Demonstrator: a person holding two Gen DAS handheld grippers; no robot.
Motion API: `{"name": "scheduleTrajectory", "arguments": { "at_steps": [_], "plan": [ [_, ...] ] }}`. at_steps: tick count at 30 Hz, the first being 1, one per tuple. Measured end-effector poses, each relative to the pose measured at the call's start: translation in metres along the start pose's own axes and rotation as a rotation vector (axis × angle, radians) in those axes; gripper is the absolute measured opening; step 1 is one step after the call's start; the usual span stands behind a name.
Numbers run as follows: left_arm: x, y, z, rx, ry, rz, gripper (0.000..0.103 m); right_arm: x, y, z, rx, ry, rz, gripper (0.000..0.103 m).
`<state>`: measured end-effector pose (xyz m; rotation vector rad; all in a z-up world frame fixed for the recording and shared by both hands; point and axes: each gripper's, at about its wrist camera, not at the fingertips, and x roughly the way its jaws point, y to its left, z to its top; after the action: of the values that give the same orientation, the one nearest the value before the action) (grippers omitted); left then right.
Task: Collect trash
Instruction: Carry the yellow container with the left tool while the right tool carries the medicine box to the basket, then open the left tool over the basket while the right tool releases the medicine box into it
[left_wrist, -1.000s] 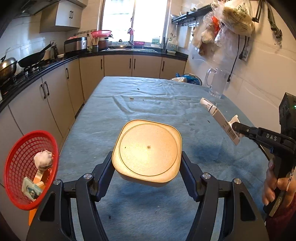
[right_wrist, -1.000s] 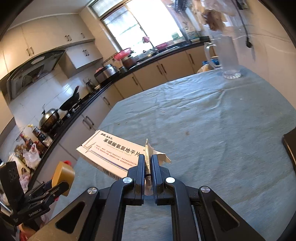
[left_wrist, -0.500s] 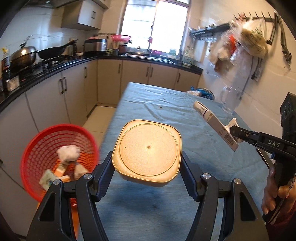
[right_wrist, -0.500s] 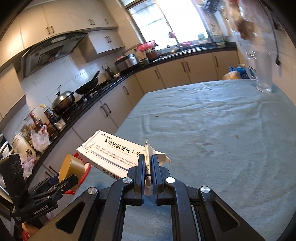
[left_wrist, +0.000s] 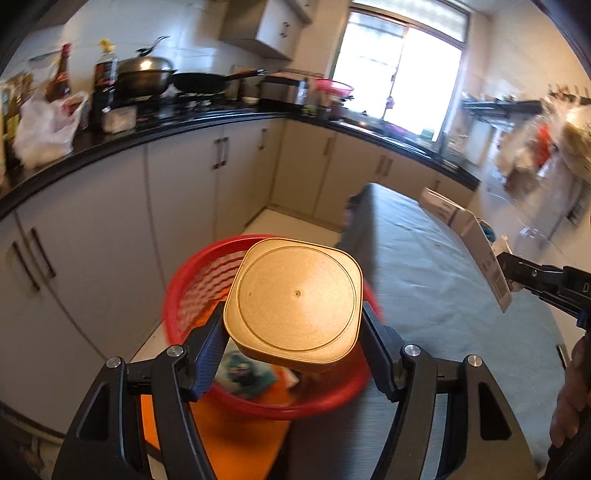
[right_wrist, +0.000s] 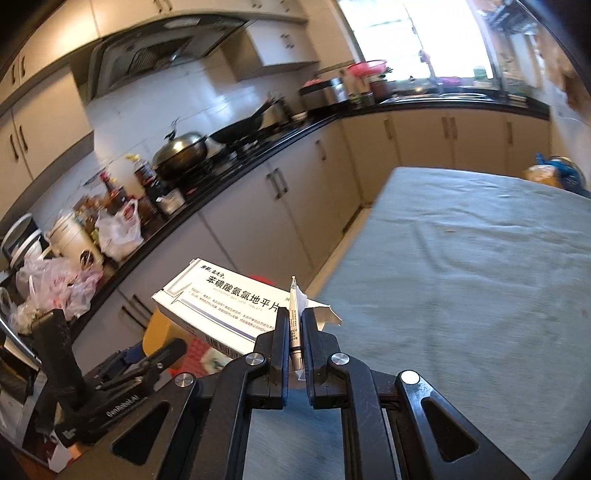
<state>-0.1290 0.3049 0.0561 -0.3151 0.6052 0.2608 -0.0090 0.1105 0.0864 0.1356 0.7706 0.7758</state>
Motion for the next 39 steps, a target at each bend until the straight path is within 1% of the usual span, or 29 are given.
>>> {"name": "scheduleTrajectory", "arguments": {
  "at_steps": [6, 10, 14, 18, 20, 21, 22, 24, 29, 32, 33, 37, 39],
  "plan": [
    [0.014, 0.024, -0.005, -0.017, 0.013, 0.05, 0.067, 0.051, 0.023, 0.003, 0.04, 0.08, 0.038, 0.008],
    [0.028, 0.034, -0.005, -0.033, 0.027, 0.06, 0.067, 0.082, 0.025, 0.001, 0.097, 0.134, 0.042, 0.008],
    [0.037, 0.037, -0.008, -0.032, 0.035, 0.071, 0.067, 0.103, 0.021, -0.003, 0.14, 0.176, 0.045, 0.008],
    [0.044, 0.038, -0.009, -0.034, 0.045, 0.069, 0.067, 0.12, 0.02, -0.008, 0.168, 0.203, 0.045, 0.011],
    [0.048, 0.038, -0.009, -0.037, 0.052, 0.067, 0.067, 0.123, 0.019, -0.009, 0.174, 0.21, 0.043, 0.016],
    [0.048, 0.038, -0.009, -0.036, 0.055, 0.064, 0.067, 0.124, 0.019, -0.01, 0.173, 0.21, 0.041, 0.024],
    [0.049, 0.038, -0.009, -0.036, 0.056, 0.061, 0.067, 0.123, 0.019, -0.009, 0.17, 0.206, 0.041, 0.03],
    [0.05, 0.036, -0.009, -0.035, 0.056, 0.057, 0.07, 0.118, 0.019, -0.007, 0.162, 0.191, 0.037, 0.03],
    [0.044, 0.033, -0.009, -0.039, 0.043, 0.06, 0.071, 0.102, 0.018, -0.004, 0.146, 0.164, 0.043, 0.031],
    [0.032, 0.025, -0.01, -0.028, 0.012, 0.079, 0.074, 0.084, 0.016, -0.005, 0.125, 0.135, 0.032, 0.032],
    [0.028, 0.023, -0.011, -0.022, 0.002, 0.088, 0.077, 0.077, 0.015, -0.006, 0.115, 0.123, 0.02, 0.035],
    [0.011, 0.005, -0.015, -0.001, -0.038, 0.116, 0.081, 0.048, 0.01, -0.011, 0.079, 0.076, -0.026, 0.048],
    [0.0, -0.004, -0.019, 0.002, -0.055, 0.127, 0.087, 0.032, 0.008, -0.016, 0.051, 0.047, -0.058, 0.054]
  ]
}}
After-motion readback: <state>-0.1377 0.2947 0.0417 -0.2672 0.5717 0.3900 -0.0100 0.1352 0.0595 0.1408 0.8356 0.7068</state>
